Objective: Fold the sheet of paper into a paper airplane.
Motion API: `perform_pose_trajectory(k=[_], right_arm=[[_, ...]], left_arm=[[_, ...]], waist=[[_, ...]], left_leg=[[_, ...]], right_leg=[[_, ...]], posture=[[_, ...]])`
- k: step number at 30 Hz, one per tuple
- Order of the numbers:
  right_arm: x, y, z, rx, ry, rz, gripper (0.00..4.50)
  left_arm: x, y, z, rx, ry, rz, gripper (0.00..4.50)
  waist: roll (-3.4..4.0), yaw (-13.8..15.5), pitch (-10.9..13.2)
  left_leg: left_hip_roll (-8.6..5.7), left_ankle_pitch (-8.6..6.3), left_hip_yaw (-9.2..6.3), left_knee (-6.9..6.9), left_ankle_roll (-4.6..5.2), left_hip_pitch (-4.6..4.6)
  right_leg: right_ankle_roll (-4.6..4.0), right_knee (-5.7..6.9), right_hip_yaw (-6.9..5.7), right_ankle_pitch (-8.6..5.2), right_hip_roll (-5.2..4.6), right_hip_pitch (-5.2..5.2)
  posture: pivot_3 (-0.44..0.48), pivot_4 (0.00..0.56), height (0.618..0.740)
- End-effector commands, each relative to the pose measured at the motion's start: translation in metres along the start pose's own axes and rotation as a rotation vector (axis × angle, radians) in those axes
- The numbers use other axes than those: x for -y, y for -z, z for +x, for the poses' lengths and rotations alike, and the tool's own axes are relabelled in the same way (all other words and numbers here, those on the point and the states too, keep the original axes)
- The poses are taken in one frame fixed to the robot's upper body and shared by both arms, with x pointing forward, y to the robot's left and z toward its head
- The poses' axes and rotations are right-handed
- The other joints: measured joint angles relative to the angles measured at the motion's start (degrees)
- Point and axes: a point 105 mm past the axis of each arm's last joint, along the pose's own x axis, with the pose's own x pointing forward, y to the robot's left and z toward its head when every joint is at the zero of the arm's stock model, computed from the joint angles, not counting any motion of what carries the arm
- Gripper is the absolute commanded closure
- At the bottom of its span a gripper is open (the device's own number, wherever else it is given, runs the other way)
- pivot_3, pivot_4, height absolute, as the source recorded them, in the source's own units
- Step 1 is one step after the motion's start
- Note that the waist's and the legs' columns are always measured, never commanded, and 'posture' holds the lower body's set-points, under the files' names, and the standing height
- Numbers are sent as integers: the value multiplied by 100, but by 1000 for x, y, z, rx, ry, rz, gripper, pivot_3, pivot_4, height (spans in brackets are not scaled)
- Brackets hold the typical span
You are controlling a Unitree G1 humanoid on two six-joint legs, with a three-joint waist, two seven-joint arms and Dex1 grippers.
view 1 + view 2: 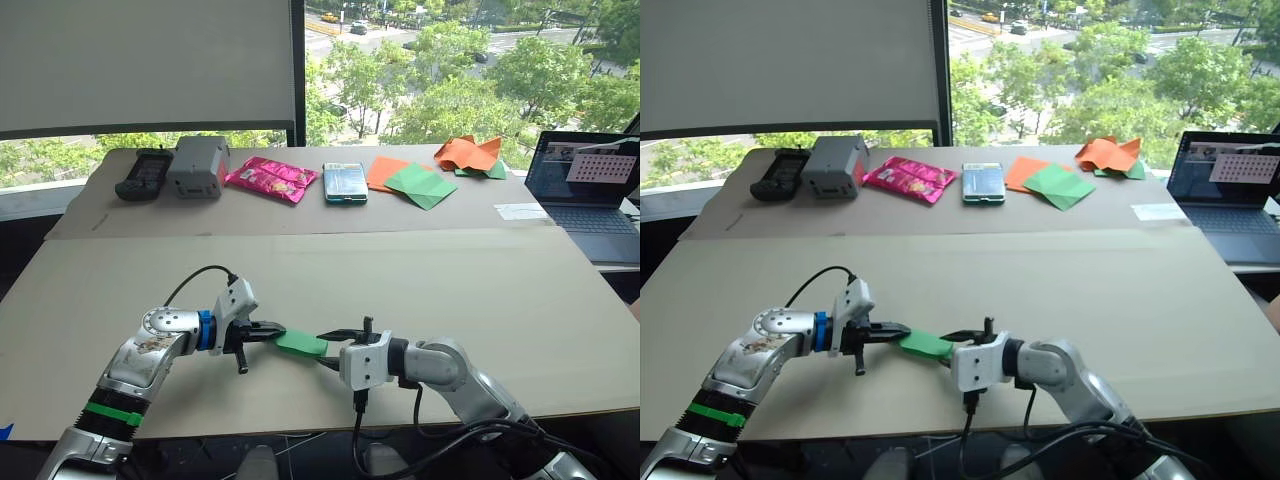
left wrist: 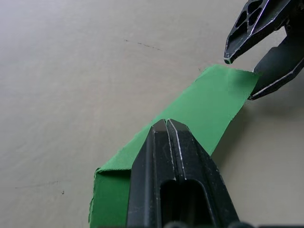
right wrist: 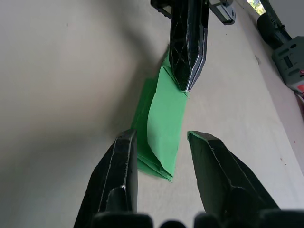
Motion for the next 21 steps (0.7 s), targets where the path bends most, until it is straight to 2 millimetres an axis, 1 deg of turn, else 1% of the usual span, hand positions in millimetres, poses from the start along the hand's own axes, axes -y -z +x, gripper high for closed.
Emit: perform_pose_trajectory(k=[1,3,5,7,8,9,11,13,15,21], right_arm=[[22,-25,-6,94,74,117,2623],[31,-32,-2,131,115,219,2623],[33,-35,1,136,122,274,2623],[37,-31,5,110,144,319,3127],[39,-28,7,94,157,336,3127],[38,-23,11,68,156,355,3770],[40,-17,18,44,175,405,4436],[37,-11,24,18,168,452,4491],[31,-7,31,-4,138,460,4491],[16,1,49,-46,70,507,4491]], left_arm=[[1,4,-2,-28,7,44,4500],[2,9,-1,-44,4,45,4500],[1,12,1,-59,-3,61,4500],[1,12,2,-60,-3,65,4500],[1,12,3,-58,-2,64,4500],[1,14,4,-62,-1,67,4500],[2,16,5,-67,-1,69,4500],[3,18,5,-68,1,69,4500],[3,19,4,-71,1,69,4500],[4,20,4,-72,3,66,4500]], waist=[[0,0,0],[2,-7,-1],[4,-4,-2],[5,-3,-3],[5,-2,-3],[5,4,-3],[7,8,-4],[10,8,-6],[12,9,-7],[16,-1,-10]], left_leg=[[0,0,0,0,0,0],[1,0,-1,-1,0,2],[1,0,0,-1,-1,3],[1,0,0,0,0,2],[1,0,0,0,-1,2],[1,0,0,0,-1,1],[1,-1,0,0,-1,1],[1,-1,0,0,-1,2],[1,-1,0,0,-1,1],[1,0,0,0,0,1]], right_leg=[[0,0,0,0,0,0],[0,2,0,0,1,-1],[0,4,0,0,2,-1],[0,3,0,0,1,-1],[0,3,0,0,1,-1],[0,2,0,0,1,-1],[0,2,0,0,0,-2],[0,2,0,0,0,-2],[0,3,0,0,0,-2],[0,5,0,0,1,-2]], posture=[[0,150,718],[0,150,718],[0,150,718],[0,150,718],[0,150,718],[0,150,718],[0,150,718],[0,150,718],[0,150,718],[0,150,718]])
